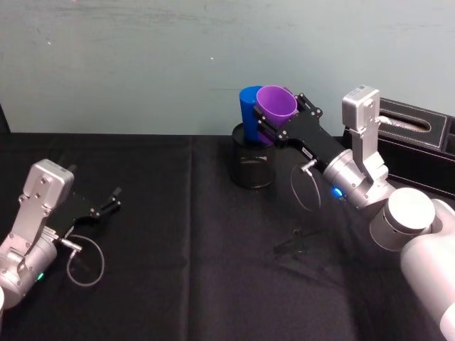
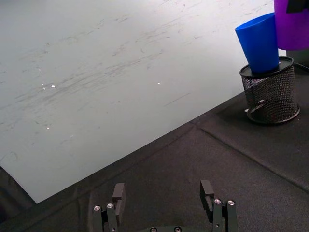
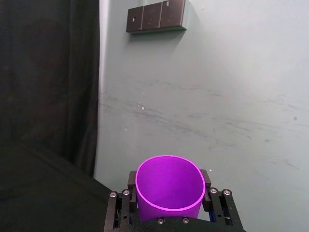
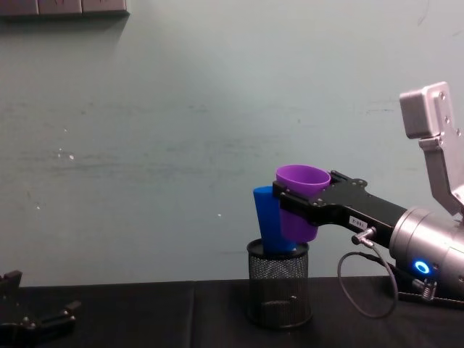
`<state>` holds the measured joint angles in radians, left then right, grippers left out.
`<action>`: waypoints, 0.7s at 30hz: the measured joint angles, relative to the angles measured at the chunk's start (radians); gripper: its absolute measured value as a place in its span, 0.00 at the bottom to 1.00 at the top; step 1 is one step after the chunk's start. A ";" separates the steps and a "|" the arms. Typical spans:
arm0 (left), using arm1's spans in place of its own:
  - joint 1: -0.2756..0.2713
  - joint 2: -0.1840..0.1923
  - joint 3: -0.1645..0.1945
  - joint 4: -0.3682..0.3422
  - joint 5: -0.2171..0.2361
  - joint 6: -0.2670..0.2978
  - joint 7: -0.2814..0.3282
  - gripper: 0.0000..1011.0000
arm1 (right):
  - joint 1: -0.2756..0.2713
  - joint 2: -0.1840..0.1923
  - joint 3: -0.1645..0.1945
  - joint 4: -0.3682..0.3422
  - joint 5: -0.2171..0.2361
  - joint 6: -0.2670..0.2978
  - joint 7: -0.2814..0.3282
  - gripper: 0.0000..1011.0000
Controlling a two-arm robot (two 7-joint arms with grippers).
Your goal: Pick up one cup with a gripper and tap it against the other cup.
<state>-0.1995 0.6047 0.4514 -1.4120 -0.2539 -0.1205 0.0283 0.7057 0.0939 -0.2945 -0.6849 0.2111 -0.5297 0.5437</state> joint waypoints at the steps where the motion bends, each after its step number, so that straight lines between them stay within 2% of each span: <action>1: 0.000 0.000 0.000 0.000 0.000 0.000 0.000 1.00 | -0.005 0.002 -0.001 -0.009 -0.002 0.005 0.000 0.73; 12: 0.000 0.000 0.000 0.000 0.000 0.000 0.000 1.00 | -0.083 0.036 -0.003 -0.145 -0.002 0.070 -0.013 0.73; 21: 0.000 0.000 0.000 0.000 0.000 0.000 0.000 1.00 | -0.184 0.088 -0.002 -0.328 0.034 0.151 -0.020 0.73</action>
<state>-0.1995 0.6047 0.4514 -1.4120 -0.2539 -0.1205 0.0283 0.5213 0.1820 -0.2960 -1.0129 0.2452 -0.3790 0.5242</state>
